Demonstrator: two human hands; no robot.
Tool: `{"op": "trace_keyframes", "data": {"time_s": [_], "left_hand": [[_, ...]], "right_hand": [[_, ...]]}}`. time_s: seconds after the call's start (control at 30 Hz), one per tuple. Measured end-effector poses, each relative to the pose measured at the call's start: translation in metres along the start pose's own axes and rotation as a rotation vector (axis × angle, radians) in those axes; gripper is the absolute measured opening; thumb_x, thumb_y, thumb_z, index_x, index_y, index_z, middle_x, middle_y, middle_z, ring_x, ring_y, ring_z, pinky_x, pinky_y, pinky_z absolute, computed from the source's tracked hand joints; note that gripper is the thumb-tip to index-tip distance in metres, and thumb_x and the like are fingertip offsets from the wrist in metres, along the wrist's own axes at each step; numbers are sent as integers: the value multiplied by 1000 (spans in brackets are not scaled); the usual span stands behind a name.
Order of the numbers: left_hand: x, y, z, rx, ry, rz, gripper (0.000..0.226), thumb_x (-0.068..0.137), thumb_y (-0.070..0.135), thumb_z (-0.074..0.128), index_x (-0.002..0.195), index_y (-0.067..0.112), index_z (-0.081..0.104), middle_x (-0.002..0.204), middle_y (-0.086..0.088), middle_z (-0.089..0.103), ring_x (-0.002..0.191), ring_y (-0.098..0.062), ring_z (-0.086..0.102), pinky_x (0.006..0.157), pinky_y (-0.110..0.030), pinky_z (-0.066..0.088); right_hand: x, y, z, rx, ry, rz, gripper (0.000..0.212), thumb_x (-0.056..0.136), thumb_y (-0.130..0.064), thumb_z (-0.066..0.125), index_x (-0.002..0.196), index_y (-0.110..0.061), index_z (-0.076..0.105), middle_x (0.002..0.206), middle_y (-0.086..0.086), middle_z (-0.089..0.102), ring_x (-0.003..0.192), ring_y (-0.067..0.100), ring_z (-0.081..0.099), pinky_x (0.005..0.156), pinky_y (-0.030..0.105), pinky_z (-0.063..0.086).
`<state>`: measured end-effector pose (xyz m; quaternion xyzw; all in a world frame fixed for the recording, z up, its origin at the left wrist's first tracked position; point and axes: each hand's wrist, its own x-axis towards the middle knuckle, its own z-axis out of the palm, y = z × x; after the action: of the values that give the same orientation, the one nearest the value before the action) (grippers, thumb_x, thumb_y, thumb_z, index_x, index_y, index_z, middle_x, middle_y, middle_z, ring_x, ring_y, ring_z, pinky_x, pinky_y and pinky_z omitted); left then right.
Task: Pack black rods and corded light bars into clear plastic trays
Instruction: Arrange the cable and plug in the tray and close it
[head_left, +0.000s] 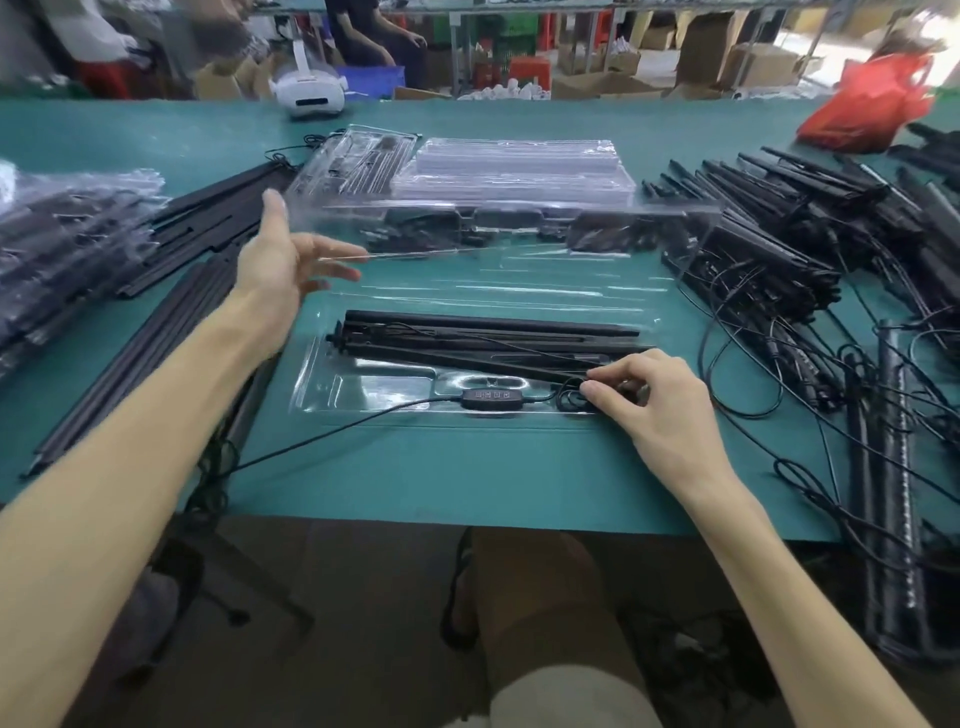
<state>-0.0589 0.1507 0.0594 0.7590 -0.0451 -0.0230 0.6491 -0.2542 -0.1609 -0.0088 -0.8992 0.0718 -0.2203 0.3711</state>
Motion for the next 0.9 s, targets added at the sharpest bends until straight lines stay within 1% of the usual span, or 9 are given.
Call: {"op": "trace_keyframes", "data": {"time_s": [0.07, 0.17, 0.27, 0.33, 0.47, 0.63, 0.7, 0.77, 0.9], "left_hand": [[-1, 5, -10, 45, -172, -22, 105, 99, 66, -5, 100, -5, 72, 103, -23, 73, 98, -26, 71, 96, -34, 40], [-4, 14, -29, 144, -403, -100, 111, 92, 74, -8, 102, 1, 76, 113, -18, 74, 115, -20, 67, 99, -31, 35], [-6, 20, -34, 360, -487, -121, 90, 97, 72, 14, 107, 11, 79, 118, -6, 74, 117, -8, 65, 106, -30, 33], [-9, 22, -30, 449, -438, -72, 71, 101, 65, 30, 103, 14, 80, 113, 1, 76, 108, -2, 68, 108, -33, 38], [-18, 33, -17, 608, -177, 238, 49, 102, 53, 46, 94, 18, 79, 93, 4, 78, 85, -6, 73, 91, -49, 56], [-40, 55, 9, 905, -138, 547, 47, 104, 52, 41, 95, 20, 75, 74, 12, 72, 68, -7, 68, 72, -33, 54], [-54, 55, 24, 933, -109, 782, 32, 105, 42, 48, 112, 17, 67, 92, 3, 72, 78, -15, 67, 74, -35, 54], [-68, 49, 38, 935, -179, 984, 23, 103, 23, 55, 124, 15, 60, 116, 0, 69, 97, -16, 67, 86, -28, 50], [-73, 18, 53, 1261, -135, 1157, 22, 93, 5, 61, 112, 15, 68, 141, -13, 50, 118, -31, 53, 93, -46, 41]], "right_hand": [[0, 0, 0, -4, 1, -2, 9, 88, -31, 76, 94, -25, 76, 92, -16, 62, 90, -2, 49, 76, 4, 35], [0, -1, 1, -6, 0, 1, 10, 87, -31, 76, 95, -24, 76, 92, -16, 62, 90, -1, 49, 76, 3, 35], [1, 0, 2, -4, 0, 5, 11, 87, -31, 76, 95, -24, 76, 92, -15, 63, 90, 0, 50, 75, 4, 35], [1, 0, 1, 0, 2, 1, 11, 87, -32, 76, 95, -24, 76, 92, -16, 63, 90, 0, 50, 75, 4, 35], [0, -1, 1, 4, -3, -4, 11, 87, -32, 76, 95, -24, 76, 91, -15, 63, 89, -1, 49, 74, 4, 35], [0, -1, 0, -1, -2, -4, 11, 88, -31, 76, 95, -24, 76, 92, -15, 63, 88, -2, 49, 74, 3, 34], [0, -1, 0, -5, 2, -6, 10, 87, -31, 76, 95, -24, 76, 91, -16, 62, 88, -2, 49, 74, 3, 34], [0, -1, 0, -7, 4, -4, 10, 87, -31, 77, 94, -24, 76, 90, -16, 62, 87, -1, 49, 74, 3, 34], [1, -1, 0, -7, 6, -9, 11, 87, -32, 76, 95, -24, 76, 90, -15, 62, 88, 0, 50, 74, 3, 34]]}}
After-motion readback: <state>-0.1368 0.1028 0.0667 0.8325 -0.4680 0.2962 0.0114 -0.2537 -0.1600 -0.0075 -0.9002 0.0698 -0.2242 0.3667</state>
